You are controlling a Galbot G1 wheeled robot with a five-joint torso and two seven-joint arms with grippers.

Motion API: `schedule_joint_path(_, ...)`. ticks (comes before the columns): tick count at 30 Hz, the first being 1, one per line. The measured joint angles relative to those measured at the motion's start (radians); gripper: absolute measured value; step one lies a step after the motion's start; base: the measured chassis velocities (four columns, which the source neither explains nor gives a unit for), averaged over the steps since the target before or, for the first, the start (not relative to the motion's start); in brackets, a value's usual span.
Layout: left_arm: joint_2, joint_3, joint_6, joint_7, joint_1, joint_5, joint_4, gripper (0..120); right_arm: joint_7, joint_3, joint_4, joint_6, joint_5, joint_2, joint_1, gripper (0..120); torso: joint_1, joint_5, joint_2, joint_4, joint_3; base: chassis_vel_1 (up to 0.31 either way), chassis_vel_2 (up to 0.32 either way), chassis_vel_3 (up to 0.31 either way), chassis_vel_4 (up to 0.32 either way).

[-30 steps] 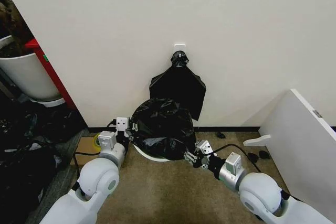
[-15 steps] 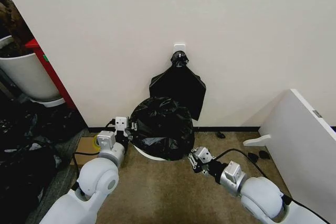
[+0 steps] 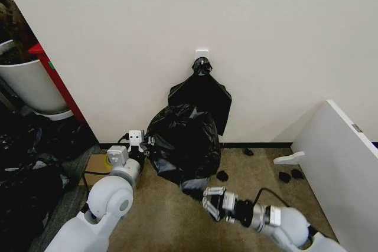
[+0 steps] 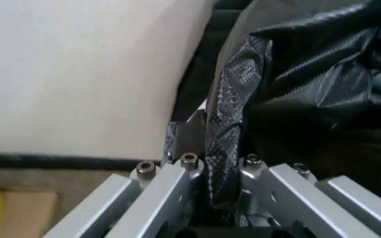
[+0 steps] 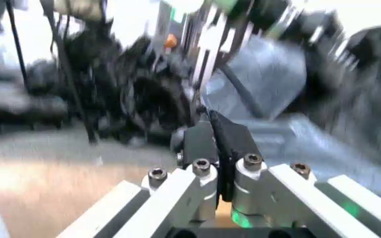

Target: Place the garbage bag over the trash bin.

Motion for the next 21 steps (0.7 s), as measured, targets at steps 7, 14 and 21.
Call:
schedule_joint_path(7, -0.012, -0.021, 0.078, -0.066, -0.006, -0.178, -0.047, 1, 0.216, 0.047, -0.181, 0.155, -0.466, 0.100, 0.052, 0, 0.000, 0.0000, 0.000, 0.0001, 0.000, 0.000, 0.000, 0.000, 0.000)
schedule_joint_path(14, -0.002, -0.024, 0.113, -0.080, -0.006, -0.172, -0.056, 1, 0.399, 0.083, -0.266, 0.175, -0.635, 0.107, 0.095, 0, 0.000, 0.0001, 0.000, 0.0001, 0.000, 0.000, 0.000, 0.000, 0.000)
schedule_joint_path(21, 0.010, -0.006, 0.031, -0.034, 0.002, -0.014, 0.002, 1, 0.198, 0.062, -0.293, 0.251, -0.181, 0.039, 0.074, 8, 0.000, 0.0001, 0.000, 0.0000, 0.000, 0.000, 0.000, 0.000, 0.000)
